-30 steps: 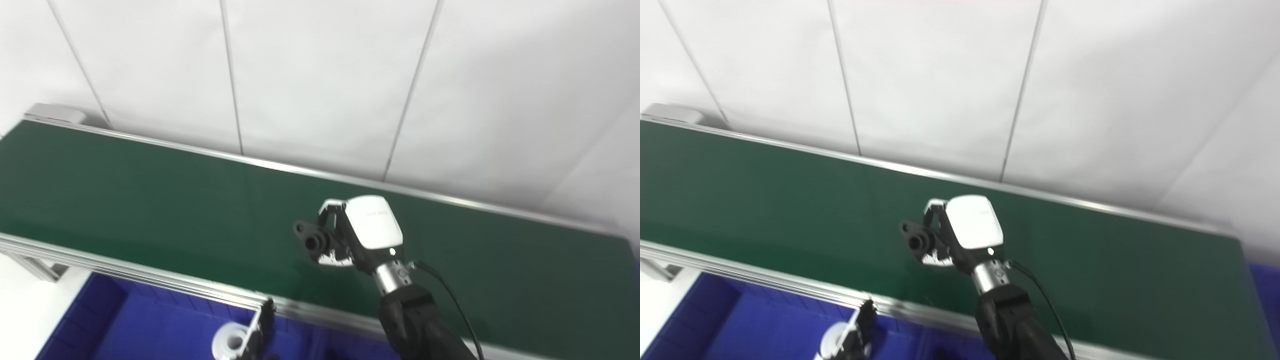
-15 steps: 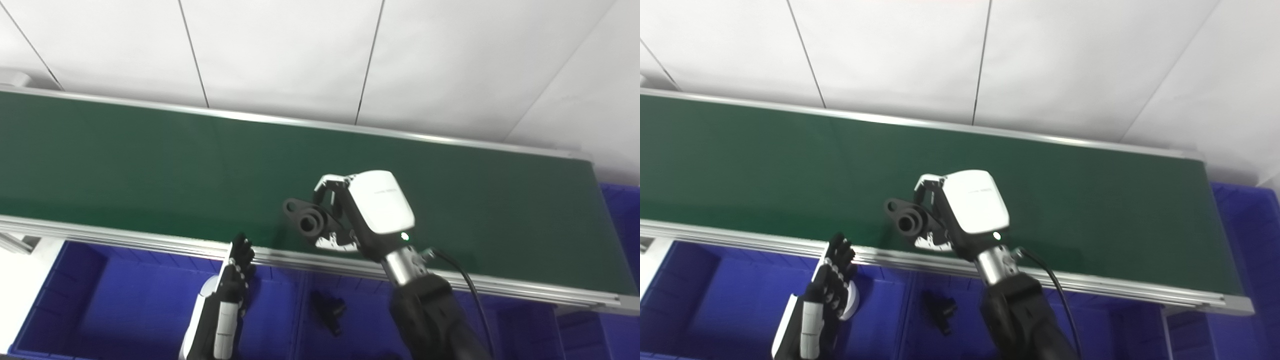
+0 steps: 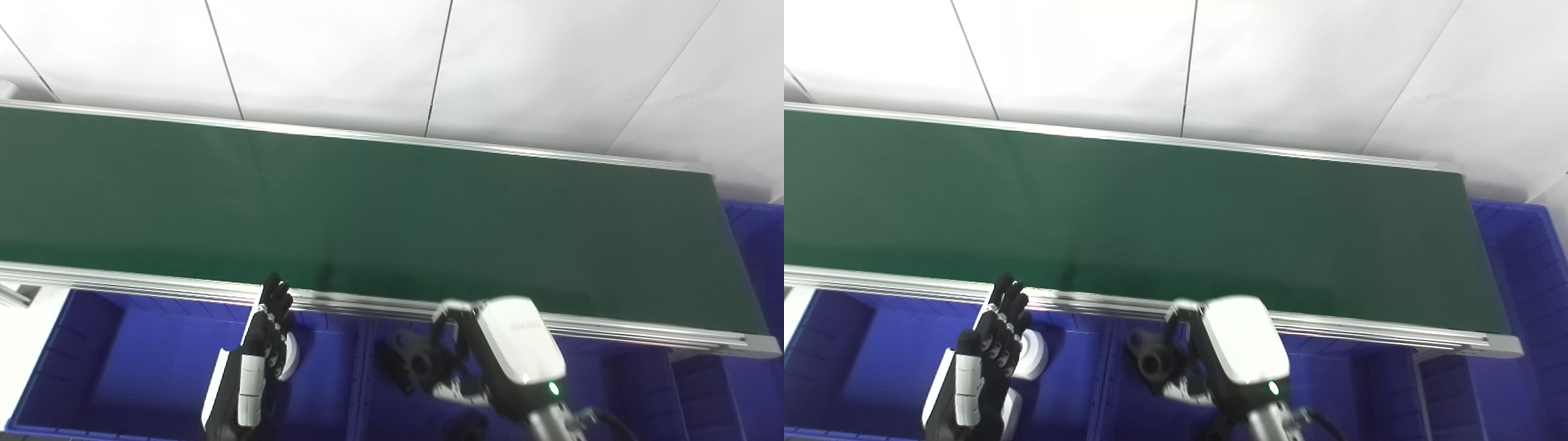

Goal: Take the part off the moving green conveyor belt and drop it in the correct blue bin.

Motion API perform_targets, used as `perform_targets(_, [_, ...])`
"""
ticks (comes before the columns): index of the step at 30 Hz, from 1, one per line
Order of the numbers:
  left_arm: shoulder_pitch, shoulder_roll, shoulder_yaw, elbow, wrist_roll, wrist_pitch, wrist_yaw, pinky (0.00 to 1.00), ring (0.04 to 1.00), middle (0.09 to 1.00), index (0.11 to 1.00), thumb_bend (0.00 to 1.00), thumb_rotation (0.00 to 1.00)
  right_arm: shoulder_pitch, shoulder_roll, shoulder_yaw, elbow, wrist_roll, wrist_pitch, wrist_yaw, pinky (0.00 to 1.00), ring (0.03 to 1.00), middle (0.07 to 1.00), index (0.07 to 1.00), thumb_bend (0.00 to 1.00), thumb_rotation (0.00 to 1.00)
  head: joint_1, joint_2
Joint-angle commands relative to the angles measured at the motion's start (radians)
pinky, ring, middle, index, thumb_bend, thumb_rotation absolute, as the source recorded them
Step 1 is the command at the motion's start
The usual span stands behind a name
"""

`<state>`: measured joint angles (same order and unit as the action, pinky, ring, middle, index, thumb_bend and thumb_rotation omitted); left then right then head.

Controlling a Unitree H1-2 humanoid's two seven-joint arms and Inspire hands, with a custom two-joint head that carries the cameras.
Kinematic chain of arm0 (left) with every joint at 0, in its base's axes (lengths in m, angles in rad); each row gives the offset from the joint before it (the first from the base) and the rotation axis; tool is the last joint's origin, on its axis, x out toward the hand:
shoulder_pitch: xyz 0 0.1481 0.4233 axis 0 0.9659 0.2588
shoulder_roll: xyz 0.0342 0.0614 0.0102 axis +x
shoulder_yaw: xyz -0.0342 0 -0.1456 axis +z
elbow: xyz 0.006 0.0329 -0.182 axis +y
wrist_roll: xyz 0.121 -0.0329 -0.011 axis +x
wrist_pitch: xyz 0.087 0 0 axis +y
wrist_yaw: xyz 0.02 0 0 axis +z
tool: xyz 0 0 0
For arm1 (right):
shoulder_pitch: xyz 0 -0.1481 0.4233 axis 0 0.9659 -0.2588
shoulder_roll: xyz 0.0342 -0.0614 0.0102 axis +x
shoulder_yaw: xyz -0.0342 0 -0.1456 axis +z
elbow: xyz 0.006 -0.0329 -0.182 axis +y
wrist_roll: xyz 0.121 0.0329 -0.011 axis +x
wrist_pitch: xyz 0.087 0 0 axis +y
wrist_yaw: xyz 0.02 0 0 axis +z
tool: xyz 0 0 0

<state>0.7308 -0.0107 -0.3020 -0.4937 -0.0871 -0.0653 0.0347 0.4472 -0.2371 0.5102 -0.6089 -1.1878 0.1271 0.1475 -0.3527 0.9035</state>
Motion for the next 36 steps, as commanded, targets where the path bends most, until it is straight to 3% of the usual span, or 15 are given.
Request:
perform_targets(1, [0.002,0.008,0.002,-0.027,-0.009,-0.007,-0.020,1.00,1.000,1.000,1.000,0.70,0.98,0.017,-0.009,-0.010,-0.034,-0.007,-0.061,-0.032,0.12,0.174,0.271,0.485,0.51,0.14,-0.006,0.000])
perform_targets(10, [-0.003,0.012,0.006,-0.041,-0.026,0.013,-0.040,1.00,1.000,1.000,1.000,0.69,0.96,0.050,-0.045,-0.069,0.106,-0.011,-0.069,-0.076,0.13,0.192,0.294,0.486,0.51,0.14,-0.012,0.004])
perform_targets(13, [-0.002,0.013,0.009,-0.041,-0.020,0.016,-0.044,1.00,1.000,1.000,1.000,0.69,0.97,0.041,-0.038,-0.083,0.155,-0.029,-0.039,-0.034,0.16,0.224,0.336,0.488,0.51,0.14,-0.010,0.003])
perform_targets(18, [0.003,0.008,0.012,-0.046,-0.018,0.017,-0.044,1.00,1.000,1.000,1.000,0.69,0.97,0.016,-0.003,-0.091,0.186,-0.143,0.021,0.121,0.19,0.275,0.381,0.486,0.52,0.15,-0.005,0.008])
perform_targets(19, [0.003,0.009,0.012,-0.047,-0.018,0.017,-0.044,1.00,1.000,1.000,1.000,0.69,0.97,0.014,0.002,-0.092,0.186,-0.164,0.027,0.145,0.22,0.317,0.423,0.488,0.52,0.16,-0.005,0.008])
perform_targets(20, [0.004,0.010,0.014,-0.049,-0.015,0.016,-0.044,1.00,1.000,1.000,1.000,0.70,0.98,0.016,0.012,-0.094,0.184,-0.192,0.040,0.181,0.28,0.381,0.494,0.571,0.72,0.26,-0.012,0.012])
perform_targets(24, [0.004,0.012,0.018,-0.059,-0.022,0.029,-0.043,1.00,1.000,1.000,1.000,0.71,0.97,0.020,0.043,-0.105,0.173,-0.274,0.060,0.274,0.44,0.530,0.645,0.721,0.96,0.51,-0.015,0.014])
perform_targets(29, [0.001,0.017,0.024,-0.062,-0.023,0.033,-0.049,1.00,1.000,1.000,1.000,0.70,0.98,0.024,0.064,-0.114,0.165,-0.302,0.053,0.308,0.53,0.627,0.737,0.771,1.00,0.57,-0.016,0.014])
perform_targets(34, [-0.003,0.020,0.031,-0.062,-0.029,0.040,-0.053,1.00,1.000,1.000,1.000,0.70,0.97,0.022,0.075,-0.115,0.158,-0.304,0.044,0.322,0.72,0.747,0.827,0.823,1.00,0.61,-0.017,0.013])
perform_targets(36, [-0.006,0.021,0.034,-0.057,-0.029,0.036,-0.056,1.00,1.000,1.000,1.000,0.70,0.97,0.019,0.079,-0.115,0.154,-0.302,0.044,0.335,0.74,0.763,0.838,0.830,1.00,0.63,-0.018,0.011])
